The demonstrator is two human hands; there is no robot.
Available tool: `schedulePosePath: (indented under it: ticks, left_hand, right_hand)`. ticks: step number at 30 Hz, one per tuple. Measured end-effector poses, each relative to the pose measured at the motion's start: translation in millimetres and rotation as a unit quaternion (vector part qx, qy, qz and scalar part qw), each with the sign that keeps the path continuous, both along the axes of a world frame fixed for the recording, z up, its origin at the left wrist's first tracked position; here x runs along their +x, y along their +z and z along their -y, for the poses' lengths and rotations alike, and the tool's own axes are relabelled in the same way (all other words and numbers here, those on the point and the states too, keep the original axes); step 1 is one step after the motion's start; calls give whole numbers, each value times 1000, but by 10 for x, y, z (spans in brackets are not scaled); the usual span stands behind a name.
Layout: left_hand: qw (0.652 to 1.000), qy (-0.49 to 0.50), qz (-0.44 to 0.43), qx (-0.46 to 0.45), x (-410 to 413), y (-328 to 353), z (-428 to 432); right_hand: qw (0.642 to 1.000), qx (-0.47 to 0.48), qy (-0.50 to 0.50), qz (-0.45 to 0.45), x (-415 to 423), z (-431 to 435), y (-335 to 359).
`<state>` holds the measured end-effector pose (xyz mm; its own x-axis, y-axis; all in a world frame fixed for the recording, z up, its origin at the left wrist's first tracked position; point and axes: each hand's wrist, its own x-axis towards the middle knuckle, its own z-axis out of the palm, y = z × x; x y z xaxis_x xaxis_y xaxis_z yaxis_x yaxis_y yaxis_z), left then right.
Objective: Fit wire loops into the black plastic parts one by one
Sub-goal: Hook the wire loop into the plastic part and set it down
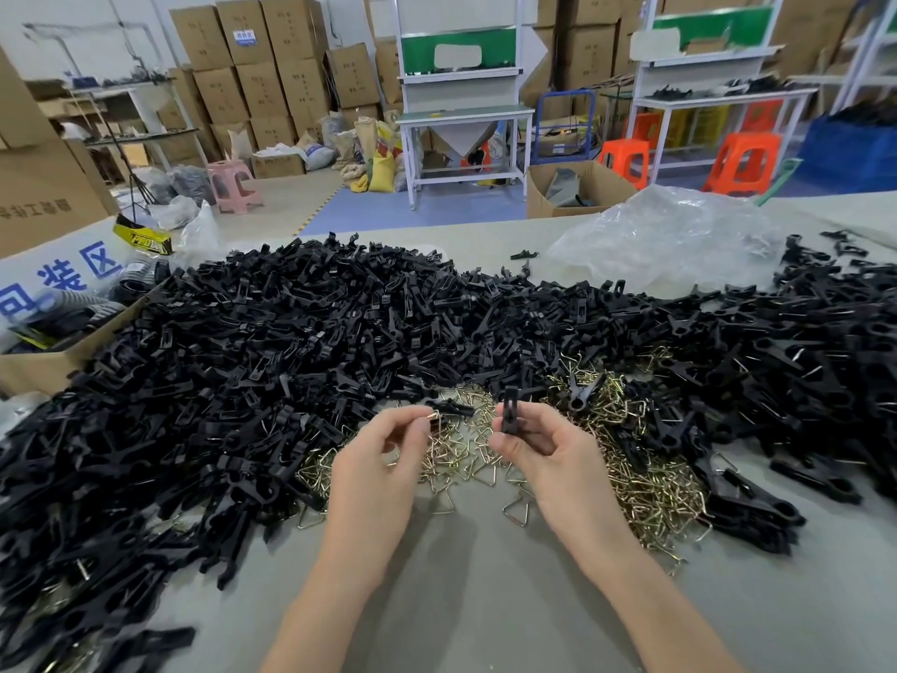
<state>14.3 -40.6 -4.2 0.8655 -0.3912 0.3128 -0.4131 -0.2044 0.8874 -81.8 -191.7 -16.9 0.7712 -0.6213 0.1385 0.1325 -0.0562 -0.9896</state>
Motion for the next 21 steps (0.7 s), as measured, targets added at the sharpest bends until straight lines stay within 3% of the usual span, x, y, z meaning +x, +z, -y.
schedulePosePath:
  ticks: [7, 15, 21]
  left_hand:
    - [979, -46, -155, -123, -74, 127, 27]
    - [976, -66, -171, -119, -170, 124, 113]
    - [976, -45, -175, -121, -184, 133, 112]
  right_hand:
    - [997, -70, -1, -29, 24, -46, -54]
    - [976, -214, -17, -29, 31, -78, -58]
    - [965, -258, -30, -30, 36, -62, -114]
